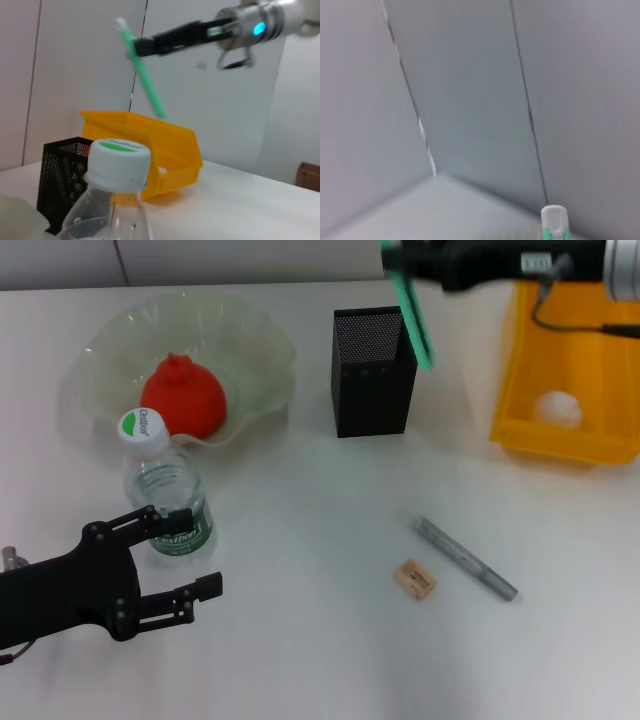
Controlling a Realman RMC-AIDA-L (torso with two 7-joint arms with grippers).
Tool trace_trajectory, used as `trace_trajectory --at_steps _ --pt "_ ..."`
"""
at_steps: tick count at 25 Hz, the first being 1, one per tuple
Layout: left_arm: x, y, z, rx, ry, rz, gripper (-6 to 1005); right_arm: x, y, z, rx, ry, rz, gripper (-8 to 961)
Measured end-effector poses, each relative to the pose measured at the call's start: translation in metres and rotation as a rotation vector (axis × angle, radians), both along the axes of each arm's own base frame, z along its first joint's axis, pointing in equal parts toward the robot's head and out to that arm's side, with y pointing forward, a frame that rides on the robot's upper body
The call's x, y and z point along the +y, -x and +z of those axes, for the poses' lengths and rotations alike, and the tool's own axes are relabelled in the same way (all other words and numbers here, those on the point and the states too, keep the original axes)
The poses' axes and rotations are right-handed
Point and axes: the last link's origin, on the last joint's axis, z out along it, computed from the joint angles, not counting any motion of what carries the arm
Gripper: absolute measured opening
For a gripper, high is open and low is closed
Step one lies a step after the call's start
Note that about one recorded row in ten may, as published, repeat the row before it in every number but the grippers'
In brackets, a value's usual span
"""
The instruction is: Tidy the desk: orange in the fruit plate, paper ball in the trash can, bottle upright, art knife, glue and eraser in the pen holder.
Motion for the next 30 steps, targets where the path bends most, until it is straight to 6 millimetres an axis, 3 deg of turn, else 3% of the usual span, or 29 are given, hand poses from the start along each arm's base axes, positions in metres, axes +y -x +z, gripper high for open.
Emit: trace_trajectory --at_steps 5,18,26,28,30 --pt "0.0 -0.002 -0.003 -0.009 0.003 -0.003 829 0.028 -0.025 -0.037 0.196 -0.08 0.013 164" --pt "-0.005 0.001 -0.003 -0.013 -0.005 0.014 830 0.045 -0.053 -0.061 0.199 -0.097 -0.104 164" --pt "-0.004 0.003 -0.003 -0.008 -0.007 0.017 829 0.041 -0.053 -0.059 0.214 -0.073 -0.101 406" --pt "-0.005 0.003 -0.002 -0.008 -0.007 0.018 829 0.039 -0.049 -0.048 0.235 -0.059 -0.079 502" --pt "-0.005 0.003 -0.002 -0.008 -0.007 0.018 830 0.037 -0.043 -0.023 0.2 -0.031 -0.06 598"
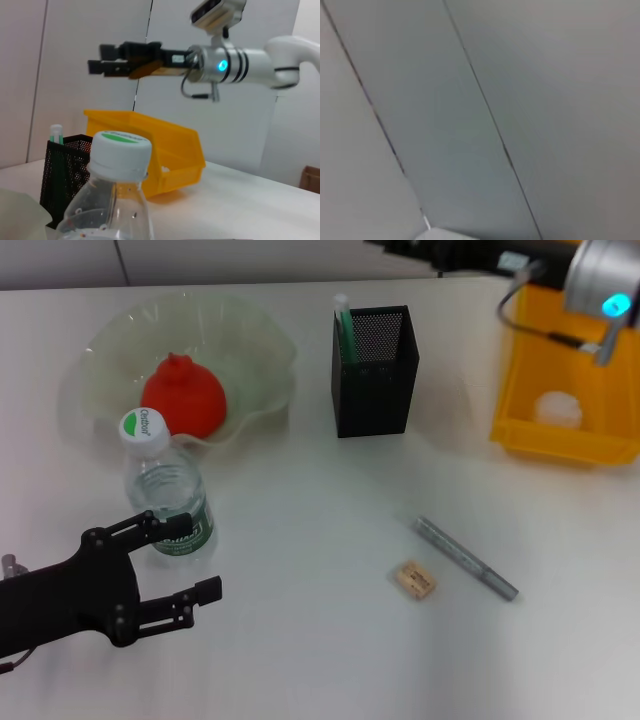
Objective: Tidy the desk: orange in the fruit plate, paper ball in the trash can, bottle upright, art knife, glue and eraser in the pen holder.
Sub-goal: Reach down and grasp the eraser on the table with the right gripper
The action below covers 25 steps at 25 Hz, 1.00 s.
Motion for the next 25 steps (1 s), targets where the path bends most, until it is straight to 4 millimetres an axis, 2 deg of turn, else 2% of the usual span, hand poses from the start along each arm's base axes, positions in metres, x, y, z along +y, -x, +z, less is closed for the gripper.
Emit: trace_trajectory --at_steps 1,4,5,6,7,8,13,15,16,17,21,25 --pt "0.0 0.0 0.0 0.0 0.0 0.0 830 0.0 0.0 0.0 0.0 0.0 0.0 615" --pt "0.0 0.0 0.0 0.0 0.001 0.0 830 -0.005 0.012 0.02 -0.144 0.085 0.016 667" --pt "-0.001 0.001 0.001 0.001 0.001 0.0 830 -0.011 0.021 0.029 -0.261 0.152 0.025 684" --pt "0.0 0.001 0.001 0.001 0.001 -0.001 830 -0.011 0.021 0.029 -0.261 0.152 0.025 701" --pt "0.0 0.001 0.001 0.001 0.001 -0.001 830 -0.02 0.034 0.037 -0.398 0.229 0.041 718" --pt "-0.001 0.001 0.001 0.001 0.001 -0.001 830 -0.02 0.034 0.037 -0.398 0.229 0.041 718" --pt "0.001 -0.001 0.001 -0.002 0.002 -0.008 830 -0.041 0.06 0.042 -0.693 0.398 0.045 718" --pt "0.002 -0.002 0.001 -0.004 0.003 -0.01 830 -0.046 0.069 0.03 -0.823 0.462 0.025 718" --pt "0.002 -0.003 0.0 -0.006 0.004 -0.01 830 -0.046 0.069 0.03 -0.823 0.462 0.025 718" --pt "0.002 -0.003 0.0 -0.007 0.005 -0.011 830 -0.049 0.07 0.021 -0.875 0.486 0.017 718" --pt "0.004 -0.005 -0.001 -0.009 0.005 -0.017 829 -0.058 0.065 -0.007 -1.05 0.521 0.008 719" --pt "0.005 -0.007 -0.002 -0.01 0.009 -0.024 829 -0.067 0.059 -0.035 -1.148 0.569 0.023 719"
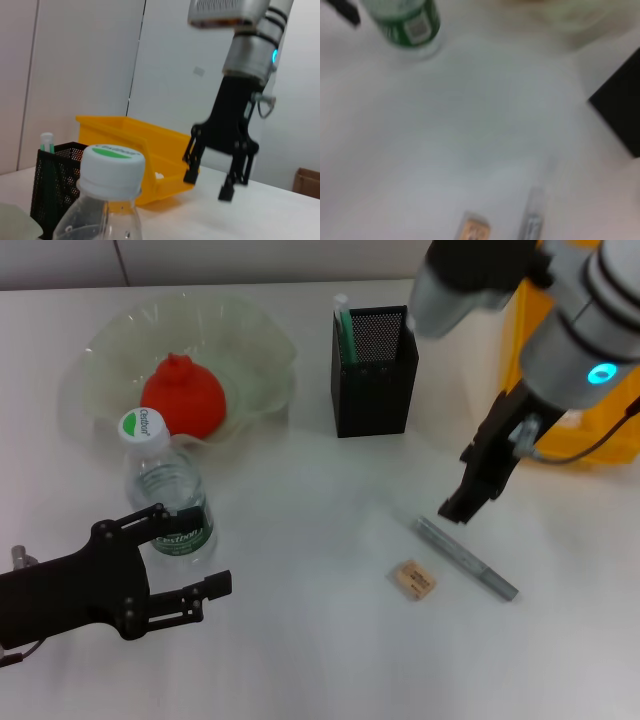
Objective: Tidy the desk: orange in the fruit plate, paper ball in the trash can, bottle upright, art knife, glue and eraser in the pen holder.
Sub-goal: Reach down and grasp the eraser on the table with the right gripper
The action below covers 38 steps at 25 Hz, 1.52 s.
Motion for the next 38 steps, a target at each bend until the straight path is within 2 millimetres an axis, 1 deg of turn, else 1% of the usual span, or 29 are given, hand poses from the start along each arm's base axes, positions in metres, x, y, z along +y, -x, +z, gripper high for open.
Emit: trace_trajectory --at_steps 5,13,20,32,38 --pt "0.001 -0.001 0.0 -0.001 0.004 -0.002 829 -0.006 -0.006 -0.022 -0.039 0.053 0.024 719" --pt "0.003 -0.002 -0.002 0.001 0.005 -0.002 829 -0.017 -0.006 -0.038 -0.041 0.133 0.054 715" --pt "0.004 -0.003 -0.002 0.001 0.004 -0.004 829 -0.024 -0.015 -0.057 -0.047 0.187 0.063 705" --pt "0.004 -0.003 -0.003 -0.002 0.007 -0.002 830 -0.027 -0.022 -0.076 -0.049 0.194 0.09 669" --pt "0.003 -0.003 -0.004 -0.003 0.007 -0.002 830 -0.026 -0.021 -0.08 -0.045 0.18 0.1 627"
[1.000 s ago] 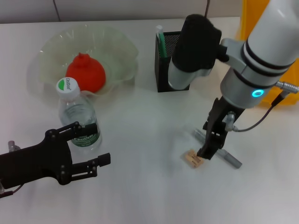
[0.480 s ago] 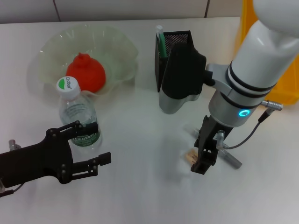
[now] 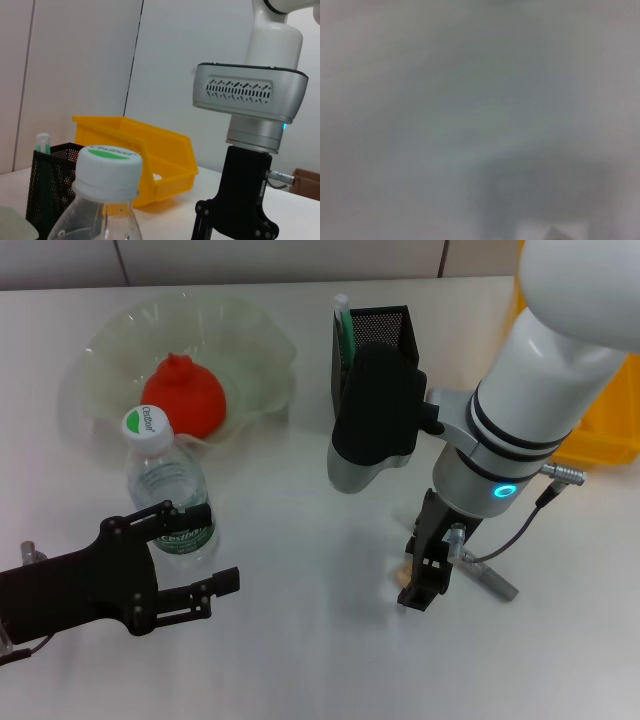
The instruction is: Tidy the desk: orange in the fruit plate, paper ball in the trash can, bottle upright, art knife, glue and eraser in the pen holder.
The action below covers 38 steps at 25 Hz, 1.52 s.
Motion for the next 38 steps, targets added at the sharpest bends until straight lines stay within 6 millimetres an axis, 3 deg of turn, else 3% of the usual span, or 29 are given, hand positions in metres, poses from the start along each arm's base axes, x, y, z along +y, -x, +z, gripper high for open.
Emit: trace_trajectory --at_steps 14,24,27,30,34,38 --pt "0.0 0.0 -0.001 -0.002 0.001 0.002 829 -0.002 -0.005 -0.006 -0.021 0.008 0.007 584" --pt "-0.001 0.0 -0.001 -0.003 0.002 0.005 829 -0.002 0.001 -0.002 0.012 0.004 0.006 437" --pt "-0.002 0.001 0.0 -0.004 0.0 0.008 829 0.005 0.01 0.012 0.058 -0.025 -0.012 410" --pt "-0.002 0.002 0.001 -0.004 -0.002 0.009 830 0.016 0.028 0.038 0.144 -0.093 -0.011 391" --pt "-0.002 0.002 0.002 -0.003 -0.003 0.007 830 0.043 0.051 0.092 0.278 -0.31 0.018 385" --pt "-0.002 0.001 0.001 -0.004 -0.006 0.002 830 0.071 0.059 0.118 0.385 -0.473 0.02 376"
